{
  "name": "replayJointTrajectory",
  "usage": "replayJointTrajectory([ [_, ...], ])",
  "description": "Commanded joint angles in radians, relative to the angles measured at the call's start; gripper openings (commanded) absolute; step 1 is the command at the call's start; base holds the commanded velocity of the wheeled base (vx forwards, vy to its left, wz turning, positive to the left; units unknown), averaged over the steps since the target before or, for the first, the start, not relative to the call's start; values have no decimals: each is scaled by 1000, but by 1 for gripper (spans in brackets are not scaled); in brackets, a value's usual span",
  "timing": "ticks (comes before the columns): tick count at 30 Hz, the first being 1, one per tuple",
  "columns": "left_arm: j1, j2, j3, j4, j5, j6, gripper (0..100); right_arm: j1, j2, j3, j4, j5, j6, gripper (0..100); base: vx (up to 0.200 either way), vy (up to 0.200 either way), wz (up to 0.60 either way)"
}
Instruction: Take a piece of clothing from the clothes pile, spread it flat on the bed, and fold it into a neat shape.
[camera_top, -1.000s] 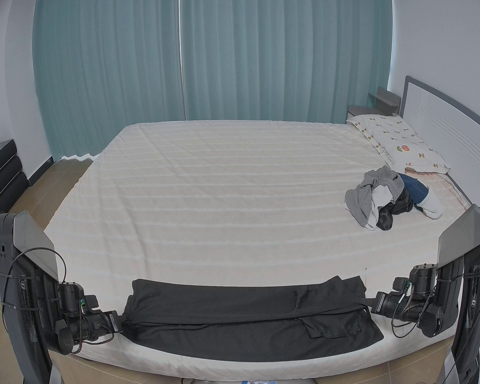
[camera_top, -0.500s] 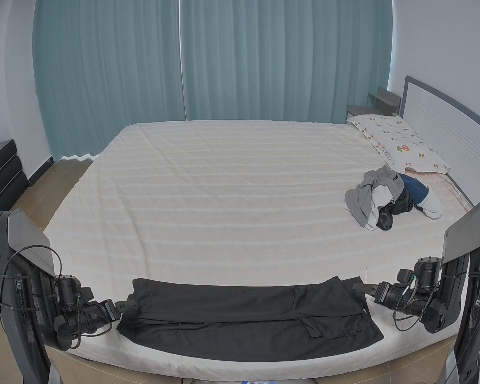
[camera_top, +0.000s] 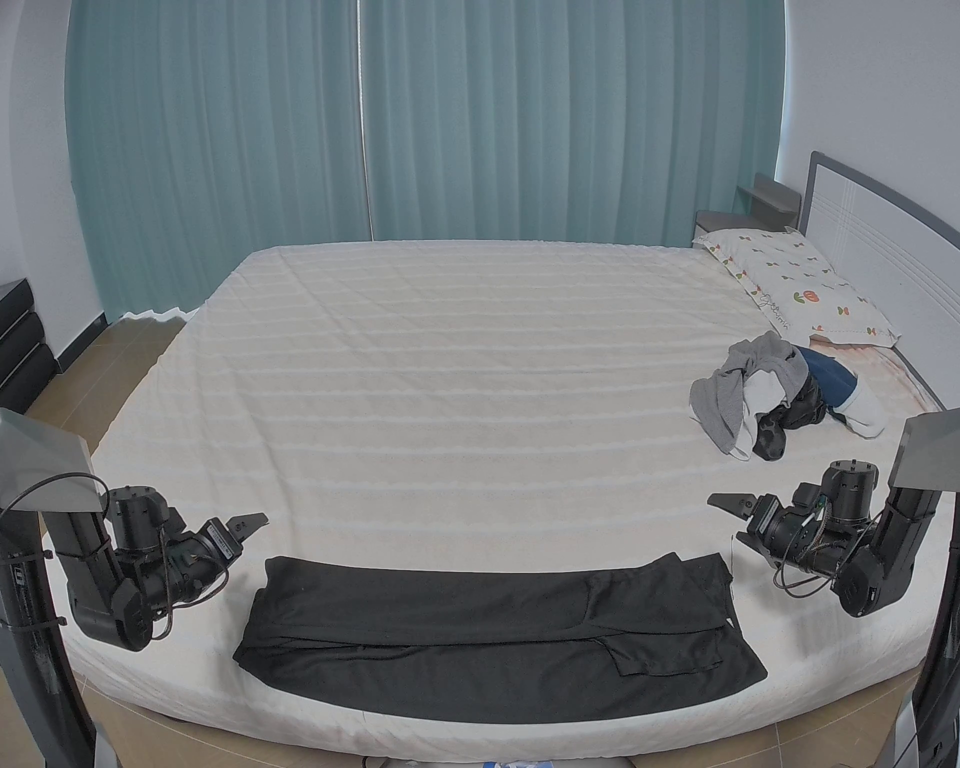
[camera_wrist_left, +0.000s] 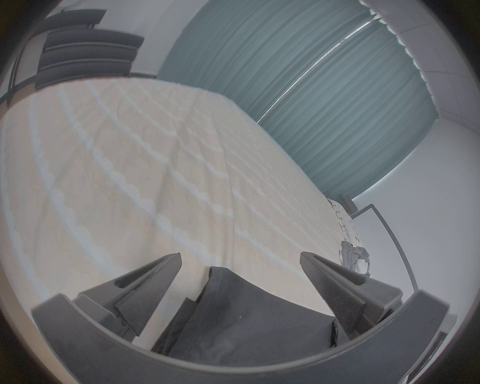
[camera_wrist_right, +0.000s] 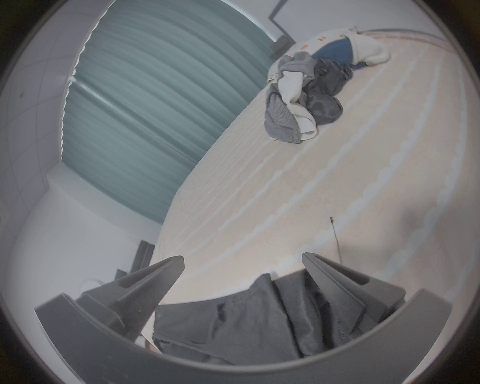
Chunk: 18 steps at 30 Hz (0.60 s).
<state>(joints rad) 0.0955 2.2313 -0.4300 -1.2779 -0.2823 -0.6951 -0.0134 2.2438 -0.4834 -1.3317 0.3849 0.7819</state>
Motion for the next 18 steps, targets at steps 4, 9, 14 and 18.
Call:
replayJointTrajectory([
  [4,-57,30,-197,252,58,-89,100,-3,74,-44,17,5,82,100,0,0,0],
  [9,-71,64,-191,249,75,-87,100,3,88,-29,2,2,83,100,0,0,0],
  [14,-96,57,-181,250,77,-89,100,-14,103,-24,2,-1,82,100,0,0,0],
  [18,-100,54,-164,250,88,-84,100,-20,109,-23,-6,-3,82,100,0,0,0],
])
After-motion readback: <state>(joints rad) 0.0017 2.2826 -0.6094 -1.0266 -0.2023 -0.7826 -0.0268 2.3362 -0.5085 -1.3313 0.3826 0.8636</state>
